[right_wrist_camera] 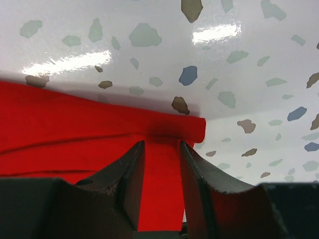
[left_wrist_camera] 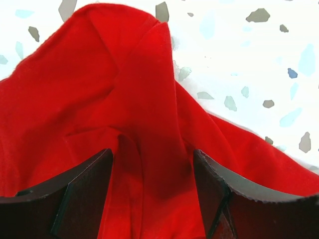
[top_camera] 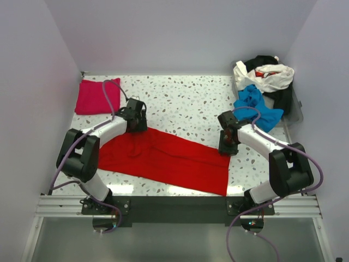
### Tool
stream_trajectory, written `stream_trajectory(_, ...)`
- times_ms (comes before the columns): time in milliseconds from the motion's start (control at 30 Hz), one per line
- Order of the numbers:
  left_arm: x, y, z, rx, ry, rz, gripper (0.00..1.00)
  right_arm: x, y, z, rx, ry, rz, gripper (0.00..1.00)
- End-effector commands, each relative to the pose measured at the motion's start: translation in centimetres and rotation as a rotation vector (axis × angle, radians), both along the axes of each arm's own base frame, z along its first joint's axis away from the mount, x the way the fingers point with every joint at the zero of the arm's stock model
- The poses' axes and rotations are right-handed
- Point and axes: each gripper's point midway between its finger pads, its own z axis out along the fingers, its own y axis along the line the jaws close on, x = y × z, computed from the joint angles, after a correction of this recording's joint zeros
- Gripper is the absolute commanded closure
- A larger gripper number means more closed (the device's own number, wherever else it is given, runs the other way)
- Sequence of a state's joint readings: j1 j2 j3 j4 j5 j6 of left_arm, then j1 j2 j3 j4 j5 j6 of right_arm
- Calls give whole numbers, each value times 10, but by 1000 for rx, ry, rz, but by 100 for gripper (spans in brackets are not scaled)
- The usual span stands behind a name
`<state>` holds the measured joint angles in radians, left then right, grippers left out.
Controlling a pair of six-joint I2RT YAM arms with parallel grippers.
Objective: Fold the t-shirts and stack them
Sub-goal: Fold the tshirt
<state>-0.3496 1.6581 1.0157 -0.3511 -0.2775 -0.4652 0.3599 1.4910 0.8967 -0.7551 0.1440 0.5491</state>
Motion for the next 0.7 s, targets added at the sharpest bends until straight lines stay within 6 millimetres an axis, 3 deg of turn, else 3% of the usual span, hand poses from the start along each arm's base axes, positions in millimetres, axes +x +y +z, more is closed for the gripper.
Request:
stream_trajectory(0,10,-3,0,-11,-32,-19,30,-3,-6,-2,-29,4,-25,62)
stream_trajectory(133,15,-6,9,-27,-67,-29,30,-5,-6,-7,-29,8,-29,62)
stream_trajectory(233,18,-5,5,-8,-51,-32,30,-5,-4,-10,-19,17,-26,70)
stream_trajectory(267,18,-4,-1,-2,-36,-32,30,-5,-3,-10,-18,20,-23,74)
stream_trajectory(367,18,-3,-6,1,-29,-33,30,-8,-3,-4,-13,24,-11,99)
stream_trajectory(667,20,2,-28,39,29,-38,30,-50,-4,6,30,130,36,100)
